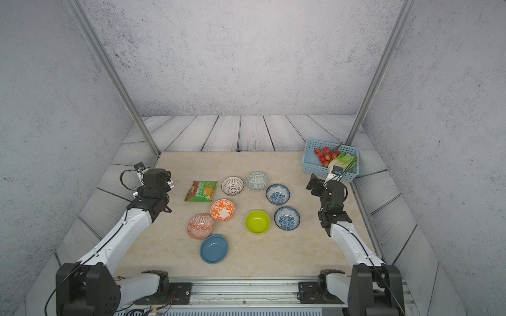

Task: Stack the bowls
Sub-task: Pick up the bowl from the center of the board.

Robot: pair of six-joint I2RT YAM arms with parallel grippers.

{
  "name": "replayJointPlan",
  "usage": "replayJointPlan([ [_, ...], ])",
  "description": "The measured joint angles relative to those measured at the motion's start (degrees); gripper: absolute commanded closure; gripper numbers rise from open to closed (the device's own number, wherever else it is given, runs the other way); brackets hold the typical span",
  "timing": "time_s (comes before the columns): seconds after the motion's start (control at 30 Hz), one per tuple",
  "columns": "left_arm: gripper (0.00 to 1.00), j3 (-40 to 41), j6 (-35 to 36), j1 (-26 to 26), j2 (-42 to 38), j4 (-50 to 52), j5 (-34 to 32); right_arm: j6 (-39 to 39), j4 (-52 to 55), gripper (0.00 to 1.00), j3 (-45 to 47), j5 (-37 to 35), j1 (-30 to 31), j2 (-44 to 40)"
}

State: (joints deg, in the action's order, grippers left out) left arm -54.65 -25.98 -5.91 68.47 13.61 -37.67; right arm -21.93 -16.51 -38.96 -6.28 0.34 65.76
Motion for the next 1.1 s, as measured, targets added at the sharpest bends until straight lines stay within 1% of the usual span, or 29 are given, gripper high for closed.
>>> replayJointPlan([
  [0.03,0.0,-2.32,-0.28,0.0,-0.52,3.17,0.26,-2.21,2.89,0.01,-2.93,1.33,-0.15,0.61],
  [0.1,0.0,-5.84,-0.02,0.02,-2.1,9.51,3.43,-5.68,8.41,0.01,-8.17,5.73,-0.46,3.43],
  [0.27,0.0,-8.04,1.64,0.0,-6.32,19.78,17.4,-9.68,25.79,0.07,-21.84,18.4,0.0,15.23],
  [0.4,0.0,-10.12,1.62,0.09,-5.7,25.7,24.98,-10.78,37.27,0.1,-27.78,23.32,2.54,20.24],
  [0.5,0.0,-11.1,1.16,0.83,-4.55,29.03,29.66,-10.86,43.71,0.1,-31.56,23.85,5.88,21.53],
  [0.6,0.0,-11.34,-0.17,2.93,-4.13,31.19,33.14,-10.8,48.28,0.1,-36.85,23.67,9.64,23.15],
  [0.7,0.0,-11.56,-1.07,4.7,-4.09,31.19,37.53,-10.95,51.84,0.11,-43.76,23.08,12.72,26.73],
  [0.77,0.0,-12.44,-1.05,4.9,-3.41,31.06,41.05,-11.17,53.66,0.12,-48.26,22.49,14.23,30.05],
  [0.8,0.05,-13.05,-0.94,4.9,-2.62,30.67,43.15,-11.3,54.53,0.13,-50.34,22.14,14.8,31.8],
  [0.87,0.08,-13.99,-0.5,4.81,-0.11,28.94,47.69,-11.82,56.43,0.15,-54.88,21.33,15.82,36.39],
  [0.93,0.08,-13.9,-0.5,4.07,1.7,27.65,49.88,-12.31,57.61,0.18,-58.62,21.11,16.35,40.5],
  [1.0,0.04,-13.42,-0.61,2.38,2.71,26.58,50.38,-12.59,58.8,0.2,-62.27,21.07,16.63,44.59],
  [1.03,0.01,-13.16,-0.85,1.16,2.91,26.29,50.38,-12.7,59.41,0.21,-64.04,21.05,16.83,46.6],
  [1.1,0.0,-12.44,-1.22,-2.34,2.95,25.55,49.51,-12.46,61.05,0.23,-68.04,20.92,17.29,50.73],
])
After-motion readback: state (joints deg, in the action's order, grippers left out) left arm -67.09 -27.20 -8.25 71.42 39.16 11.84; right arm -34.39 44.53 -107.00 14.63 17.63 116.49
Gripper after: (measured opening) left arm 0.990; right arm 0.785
